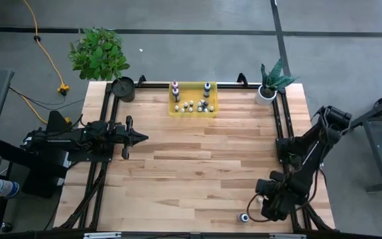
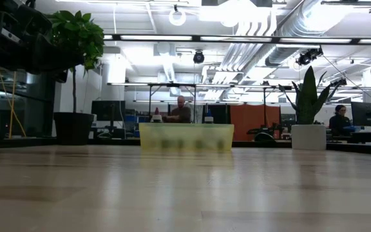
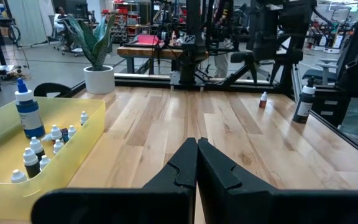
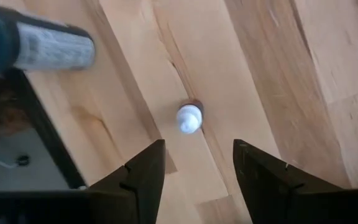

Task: Pick & Place food coloring
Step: Put the small red food coloring bottle into the yellow container

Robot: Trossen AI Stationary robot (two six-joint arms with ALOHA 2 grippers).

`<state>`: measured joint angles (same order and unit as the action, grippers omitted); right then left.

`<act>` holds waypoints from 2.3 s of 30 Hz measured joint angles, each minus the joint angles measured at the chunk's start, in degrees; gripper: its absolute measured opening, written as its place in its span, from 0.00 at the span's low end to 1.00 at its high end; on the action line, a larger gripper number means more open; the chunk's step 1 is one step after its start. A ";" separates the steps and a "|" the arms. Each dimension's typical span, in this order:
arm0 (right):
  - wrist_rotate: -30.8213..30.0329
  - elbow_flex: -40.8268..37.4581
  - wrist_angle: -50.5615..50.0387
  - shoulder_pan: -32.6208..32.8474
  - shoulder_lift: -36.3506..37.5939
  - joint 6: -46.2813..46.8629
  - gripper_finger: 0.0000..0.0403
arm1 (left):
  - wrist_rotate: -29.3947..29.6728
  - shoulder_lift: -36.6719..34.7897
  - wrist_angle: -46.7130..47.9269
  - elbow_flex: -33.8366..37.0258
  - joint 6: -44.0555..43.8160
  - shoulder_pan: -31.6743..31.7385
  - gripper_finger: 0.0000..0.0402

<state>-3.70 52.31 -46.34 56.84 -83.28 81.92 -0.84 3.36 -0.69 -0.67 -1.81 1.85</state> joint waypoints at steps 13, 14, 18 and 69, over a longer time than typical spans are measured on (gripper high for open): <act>-4.87 0.00 1.44 1.84 -4.11 -4.35 0.44 | 0.00 -0.01 0.00 0.00 -0.01 0.01 0.00; -4.93 0.00 1.43 1.84 -4.11 -4.70 0.44 | 0.00 -0.02 0.00 0.00 -0.01 -0.01 0.00; -5.10 0.00 1.45 1.84 -4.11 -5.04 0.44 | 0.00 -0.02 0.00 0.00 -0.01 -0.01 0.00; -2.36 -2.56 9.81 -0.03 -6.67 -7.40 0.14 | 0.00 0.00 0.00 0.00 -0.01 0.01 0.00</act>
<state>-6.06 49.76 -36.53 56.81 -89.95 74.52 -0.84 3.35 -0.69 -0.67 -1.82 1.87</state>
